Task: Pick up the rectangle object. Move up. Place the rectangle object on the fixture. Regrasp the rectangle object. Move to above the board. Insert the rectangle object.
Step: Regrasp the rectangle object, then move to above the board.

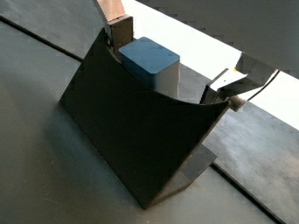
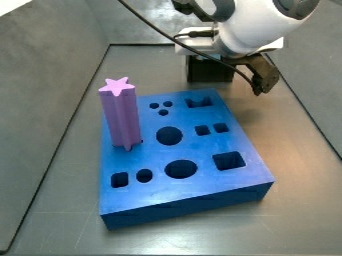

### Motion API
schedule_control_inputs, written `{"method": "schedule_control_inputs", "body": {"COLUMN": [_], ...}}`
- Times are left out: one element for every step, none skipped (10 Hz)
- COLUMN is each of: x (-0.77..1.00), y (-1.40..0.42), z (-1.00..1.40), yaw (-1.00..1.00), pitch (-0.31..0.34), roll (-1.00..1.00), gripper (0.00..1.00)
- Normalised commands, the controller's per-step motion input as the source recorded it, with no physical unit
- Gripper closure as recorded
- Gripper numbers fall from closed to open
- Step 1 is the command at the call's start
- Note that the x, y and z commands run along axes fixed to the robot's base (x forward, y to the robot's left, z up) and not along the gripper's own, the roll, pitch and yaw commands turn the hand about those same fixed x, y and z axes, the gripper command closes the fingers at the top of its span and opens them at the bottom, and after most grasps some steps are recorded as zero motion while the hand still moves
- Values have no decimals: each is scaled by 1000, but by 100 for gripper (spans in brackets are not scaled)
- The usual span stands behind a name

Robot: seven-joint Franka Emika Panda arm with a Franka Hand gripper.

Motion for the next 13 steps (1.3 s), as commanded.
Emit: {"method": "schedule_control_inputs", "body": {"x": [0,31,33,41,41,39,40,46,46,46,47,48,48], "y": [0,26,25,15,16,16,12,7,4,0,-2,-6,-9], "z": [-833,1000,1000,1000,1000,1000,1000,1000,1000,1000,1000,1000,1000], "yaw": [0,163,178,243,298,381,417,419,396,336,299,208,141], "pitch": [0,670,663,594,518,358,259,133,32,-87,-136,-194,-205], "roll": [0,866,852,644,496,241,118,27,3,1,1,7,19], "gripper": [100,100,100,100,100,100,100,100,100,100,100,100,100]}}
